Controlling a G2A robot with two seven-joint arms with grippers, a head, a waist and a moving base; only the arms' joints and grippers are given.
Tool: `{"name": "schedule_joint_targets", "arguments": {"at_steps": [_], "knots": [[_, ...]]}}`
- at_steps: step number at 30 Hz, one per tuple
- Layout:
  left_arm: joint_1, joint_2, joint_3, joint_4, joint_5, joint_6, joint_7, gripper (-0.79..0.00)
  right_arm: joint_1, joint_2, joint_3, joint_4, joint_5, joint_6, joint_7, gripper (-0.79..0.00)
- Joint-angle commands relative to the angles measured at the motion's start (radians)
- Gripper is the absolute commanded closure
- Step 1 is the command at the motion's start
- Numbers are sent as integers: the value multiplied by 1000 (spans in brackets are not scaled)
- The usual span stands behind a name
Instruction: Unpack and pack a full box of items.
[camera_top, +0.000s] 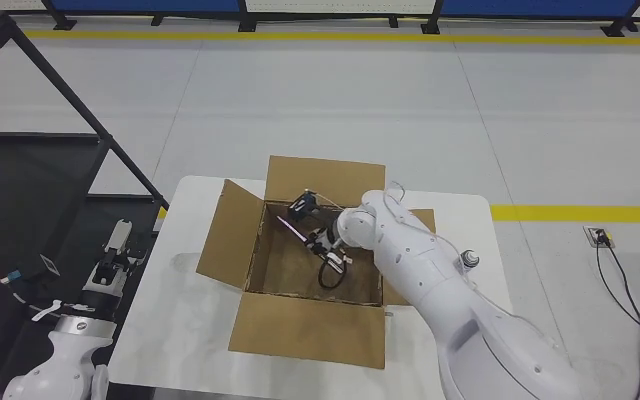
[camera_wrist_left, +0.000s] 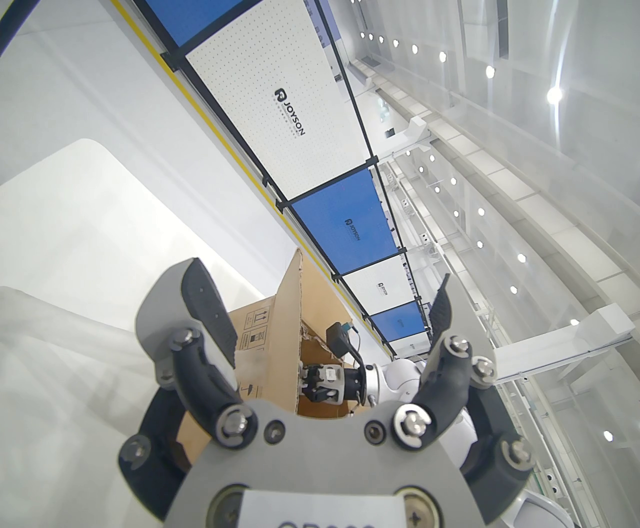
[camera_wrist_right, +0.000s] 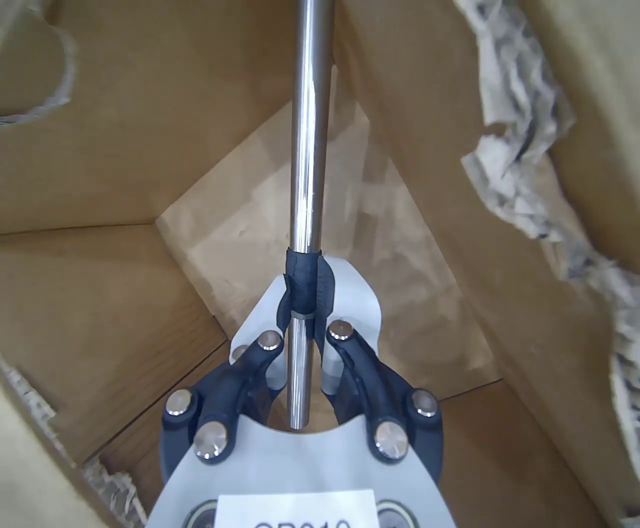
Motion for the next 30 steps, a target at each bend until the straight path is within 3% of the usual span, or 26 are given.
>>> {"name": "schedule_joint_targets", "arguments": {"at_steps": [1,11,23,30], "knots": [[0,0,0,0,0,0,0,-785,0,10,8,-16,3,-9,23,0],[0,0,0,0,0,0,0,-785,-40,31,-17,-101,-79,92,262,0],[0,0,0,0,0,0,0,-785,-89,39,-40,-79,-182,103,170,0],[0,0,0,0,0,0,0,-785,-105,34,-44,-71,-212,134,146,-197]]}}
